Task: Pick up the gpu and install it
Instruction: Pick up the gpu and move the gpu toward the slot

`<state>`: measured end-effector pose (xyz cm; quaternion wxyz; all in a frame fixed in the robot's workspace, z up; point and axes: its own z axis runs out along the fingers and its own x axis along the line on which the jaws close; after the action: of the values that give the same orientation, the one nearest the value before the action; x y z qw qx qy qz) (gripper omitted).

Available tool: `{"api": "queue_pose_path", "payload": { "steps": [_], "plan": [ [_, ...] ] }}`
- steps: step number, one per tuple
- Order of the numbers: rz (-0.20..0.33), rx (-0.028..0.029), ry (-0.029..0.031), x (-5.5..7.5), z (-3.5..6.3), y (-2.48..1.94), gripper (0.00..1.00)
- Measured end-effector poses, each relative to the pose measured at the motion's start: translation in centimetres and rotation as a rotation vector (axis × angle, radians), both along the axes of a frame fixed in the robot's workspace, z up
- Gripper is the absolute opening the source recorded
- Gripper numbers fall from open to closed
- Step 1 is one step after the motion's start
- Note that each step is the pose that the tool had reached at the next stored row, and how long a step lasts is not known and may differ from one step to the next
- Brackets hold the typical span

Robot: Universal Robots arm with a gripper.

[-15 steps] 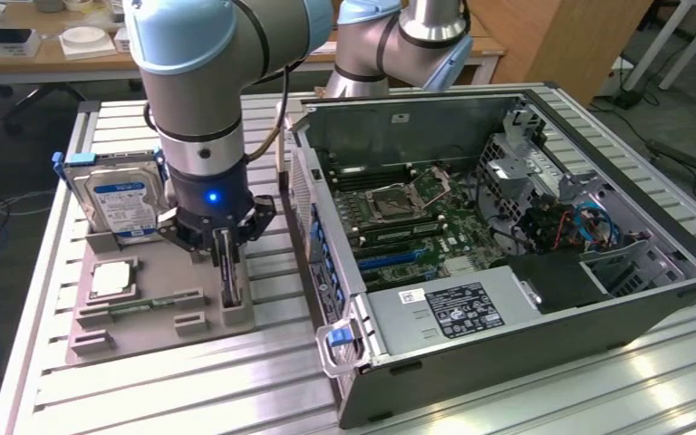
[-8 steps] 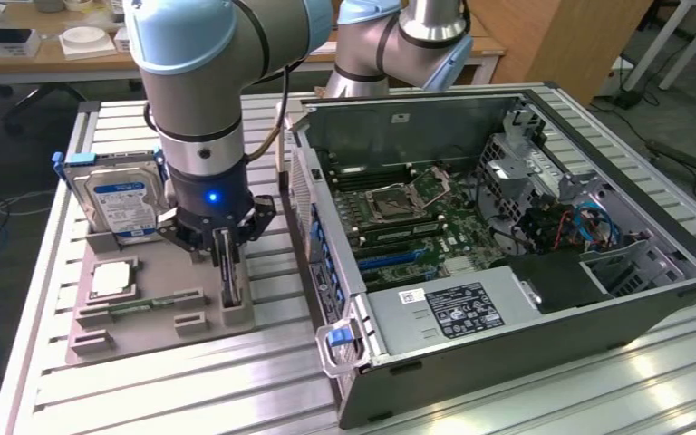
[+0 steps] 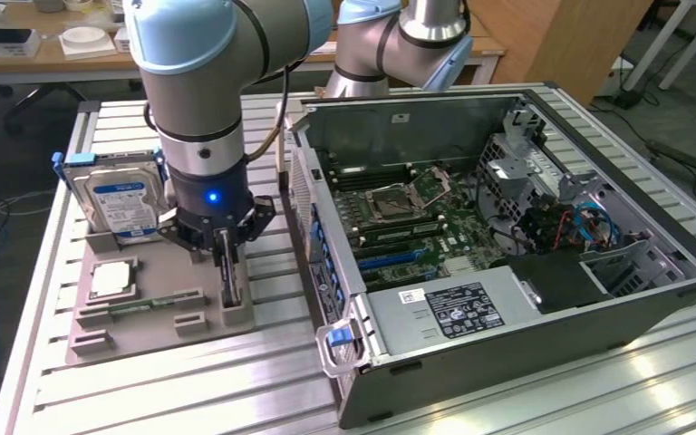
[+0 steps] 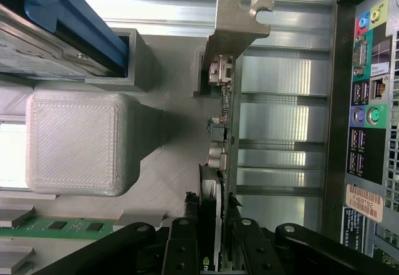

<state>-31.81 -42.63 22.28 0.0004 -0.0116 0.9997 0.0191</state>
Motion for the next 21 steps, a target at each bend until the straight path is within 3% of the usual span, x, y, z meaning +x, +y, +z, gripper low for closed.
{"api": "queue_pose_path", "payload": {
  "steps": [17,21],
  "plan": [
    [0.0,0.0011,-0.0002,0.0,0.04,0.01,0.27],
    [0.0,0.0029,-0.0001,0.0,1.1,0.0,0.27]
  ]
}}
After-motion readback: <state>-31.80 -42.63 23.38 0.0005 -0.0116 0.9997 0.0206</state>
